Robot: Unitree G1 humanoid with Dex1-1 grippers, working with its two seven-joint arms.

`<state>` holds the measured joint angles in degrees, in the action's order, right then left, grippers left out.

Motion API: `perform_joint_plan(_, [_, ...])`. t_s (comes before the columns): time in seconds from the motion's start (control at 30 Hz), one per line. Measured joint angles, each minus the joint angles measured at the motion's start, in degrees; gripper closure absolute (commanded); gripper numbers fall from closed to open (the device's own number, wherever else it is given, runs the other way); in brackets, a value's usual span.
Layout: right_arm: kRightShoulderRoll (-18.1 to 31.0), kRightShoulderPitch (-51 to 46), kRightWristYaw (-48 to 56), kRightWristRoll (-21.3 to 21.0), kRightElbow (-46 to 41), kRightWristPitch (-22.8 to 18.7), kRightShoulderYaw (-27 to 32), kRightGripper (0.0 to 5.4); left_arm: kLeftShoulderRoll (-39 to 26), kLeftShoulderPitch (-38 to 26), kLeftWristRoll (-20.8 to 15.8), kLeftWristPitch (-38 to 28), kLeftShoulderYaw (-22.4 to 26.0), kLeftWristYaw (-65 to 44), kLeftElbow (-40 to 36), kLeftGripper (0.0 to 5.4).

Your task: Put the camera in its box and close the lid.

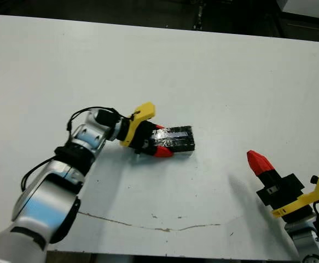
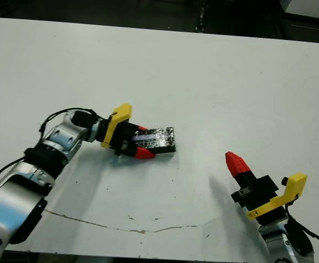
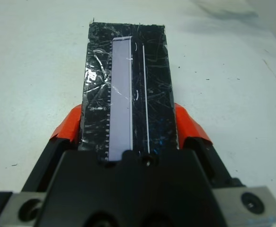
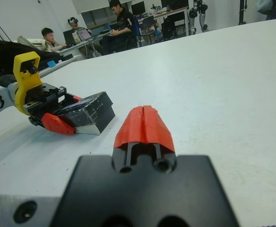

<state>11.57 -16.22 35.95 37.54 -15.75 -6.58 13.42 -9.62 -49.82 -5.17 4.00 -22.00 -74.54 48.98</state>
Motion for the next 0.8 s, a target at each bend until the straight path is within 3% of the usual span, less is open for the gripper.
perform_joint_plan(0.5, [0.0,0.0,0.0,0.0,0.2,0.0,-0.2,5.40,1.8,-1.8,2.3,-3.3,0.0,0.1,3.1,2.25])
perform_joint_plan(0.8, [-0.1,-0.4,-0.5,0.0,-0.3,-0.1,-0.3,5.40,2.9,-0.5,5.7,-3.5,-0.9,6.1,-0.6,1.04])
